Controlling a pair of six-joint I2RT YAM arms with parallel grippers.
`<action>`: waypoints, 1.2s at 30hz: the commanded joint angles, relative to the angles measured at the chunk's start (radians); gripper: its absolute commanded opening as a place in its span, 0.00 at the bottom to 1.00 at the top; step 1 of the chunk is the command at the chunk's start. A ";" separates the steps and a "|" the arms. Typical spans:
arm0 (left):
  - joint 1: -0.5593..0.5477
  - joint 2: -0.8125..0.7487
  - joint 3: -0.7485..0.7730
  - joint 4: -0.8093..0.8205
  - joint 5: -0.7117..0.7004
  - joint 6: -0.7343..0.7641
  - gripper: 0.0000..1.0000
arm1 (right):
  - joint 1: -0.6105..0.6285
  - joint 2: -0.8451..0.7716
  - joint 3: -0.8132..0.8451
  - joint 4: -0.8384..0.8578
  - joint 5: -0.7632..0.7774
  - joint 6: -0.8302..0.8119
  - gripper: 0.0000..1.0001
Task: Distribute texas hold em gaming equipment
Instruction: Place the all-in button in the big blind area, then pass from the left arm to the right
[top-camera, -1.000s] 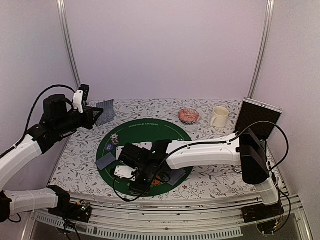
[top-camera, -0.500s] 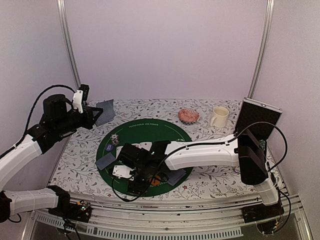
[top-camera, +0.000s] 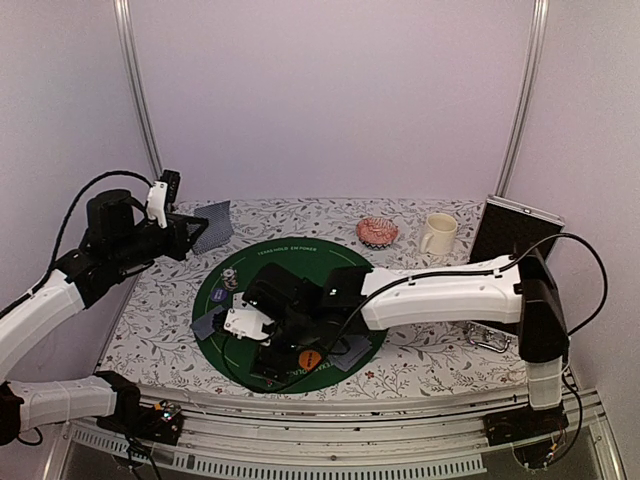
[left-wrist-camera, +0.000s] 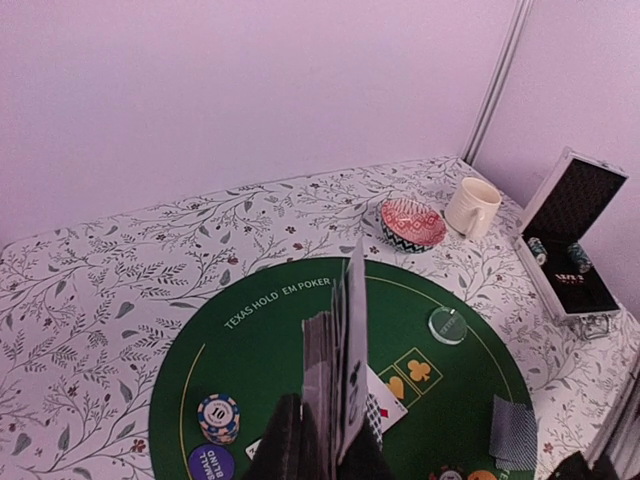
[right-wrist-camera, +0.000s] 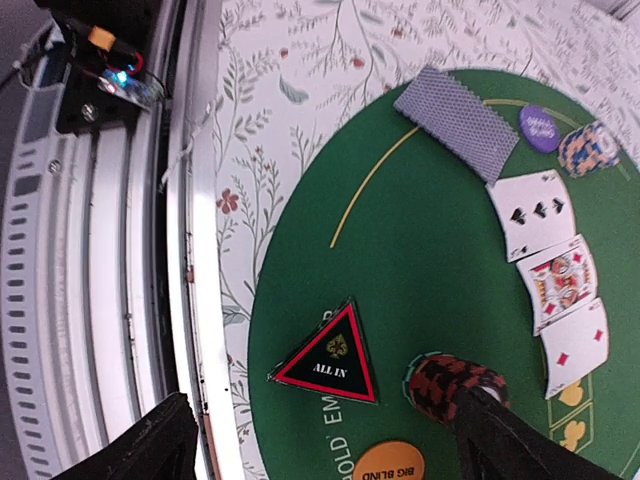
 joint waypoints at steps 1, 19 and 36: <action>0.010 -0.017 -0.016 0.058 0.081 0.009 0.00 | 0.002 -0.227 -0.096 0.202 -0.020 0.020 0.95; -0.113 -0.014 -0.062 0.288 0.718 -0.040 0.00 | -0.226 -0.615 -0.490 0.669 -0.140 0.261 0.96; -0.183 0.025 -0.056 0.304 0.788 -0.057 0.00 | -0.226 -0.563 -0.445 0.673 -0.251 0.246 0.53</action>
